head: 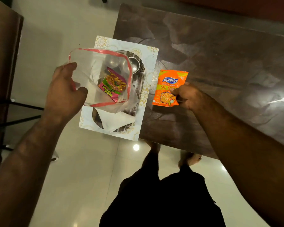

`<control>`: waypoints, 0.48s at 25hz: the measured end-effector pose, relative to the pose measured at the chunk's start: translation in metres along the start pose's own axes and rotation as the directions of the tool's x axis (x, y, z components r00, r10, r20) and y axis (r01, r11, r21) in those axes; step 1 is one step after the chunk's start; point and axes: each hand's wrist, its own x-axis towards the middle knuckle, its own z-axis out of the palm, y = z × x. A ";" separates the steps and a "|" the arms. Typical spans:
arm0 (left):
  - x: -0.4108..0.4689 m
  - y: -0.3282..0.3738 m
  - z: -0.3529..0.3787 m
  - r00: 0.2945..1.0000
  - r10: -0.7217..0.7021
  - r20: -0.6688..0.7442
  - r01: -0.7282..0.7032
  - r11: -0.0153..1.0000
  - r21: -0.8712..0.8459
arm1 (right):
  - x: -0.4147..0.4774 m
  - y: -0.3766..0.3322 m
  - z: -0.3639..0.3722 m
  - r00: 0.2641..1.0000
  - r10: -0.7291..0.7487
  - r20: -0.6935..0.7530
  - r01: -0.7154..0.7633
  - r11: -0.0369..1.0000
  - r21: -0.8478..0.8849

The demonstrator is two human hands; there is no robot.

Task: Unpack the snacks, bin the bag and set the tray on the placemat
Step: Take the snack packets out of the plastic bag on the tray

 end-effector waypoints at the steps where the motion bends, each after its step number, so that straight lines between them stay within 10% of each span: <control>1: 0.000 -0.002 -0.001 1.000 -0.001 0.003 0.001 1.000 0.006 | 0.010 0.002 0.008 1.000 0.009 -0.009 -0.009 1.000 -0.012; 12: -0.006 -0.012 -0.002 0.999 0.024 0.029 -0.024 1.000 -0.009 | 0.082 0.012 0.055 0.991 -0.089 -0.098 0.077 0.990 -0.117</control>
